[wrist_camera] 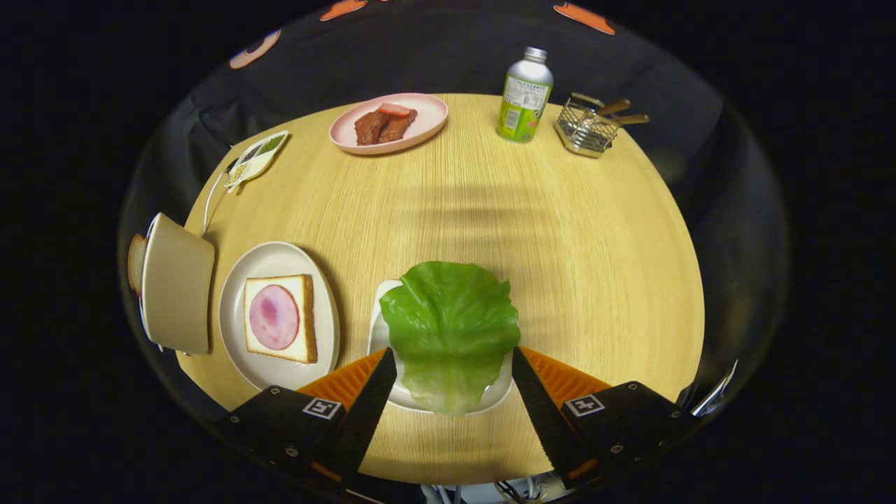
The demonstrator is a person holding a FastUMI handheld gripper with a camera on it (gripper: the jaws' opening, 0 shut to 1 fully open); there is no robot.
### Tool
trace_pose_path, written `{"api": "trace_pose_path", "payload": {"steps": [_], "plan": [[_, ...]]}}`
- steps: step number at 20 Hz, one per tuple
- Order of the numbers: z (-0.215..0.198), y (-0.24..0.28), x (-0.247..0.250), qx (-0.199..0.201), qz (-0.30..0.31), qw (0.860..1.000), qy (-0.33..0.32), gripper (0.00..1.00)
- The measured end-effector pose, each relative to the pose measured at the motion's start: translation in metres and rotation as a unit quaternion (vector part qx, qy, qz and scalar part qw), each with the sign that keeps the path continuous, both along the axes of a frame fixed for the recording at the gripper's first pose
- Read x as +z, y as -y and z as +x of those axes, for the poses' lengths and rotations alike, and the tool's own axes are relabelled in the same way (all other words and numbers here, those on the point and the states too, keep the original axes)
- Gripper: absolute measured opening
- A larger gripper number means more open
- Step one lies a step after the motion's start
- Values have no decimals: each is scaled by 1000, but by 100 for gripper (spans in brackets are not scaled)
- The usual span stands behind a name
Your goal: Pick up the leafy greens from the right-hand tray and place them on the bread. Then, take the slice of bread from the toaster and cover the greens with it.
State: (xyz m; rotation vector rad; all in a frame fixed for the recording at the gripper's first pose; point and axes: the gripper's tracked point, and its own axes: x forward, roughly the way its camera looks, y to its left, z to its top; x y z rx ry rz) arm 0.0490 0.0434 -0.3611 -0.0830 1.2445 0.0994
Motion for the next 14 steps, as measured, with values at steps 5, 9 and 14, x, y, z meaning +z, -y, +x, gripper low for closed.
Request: {"api": "trace_pose_path", "payload": {"steps": [5, 9, 14], "plan": [[4, 1, -31, -5, -13, 998, -58, 100], [10, 1, -42, -11, -15, 997, -73, 100], [12, -1, -45, -19, -11, 996, -84, 95]]}}
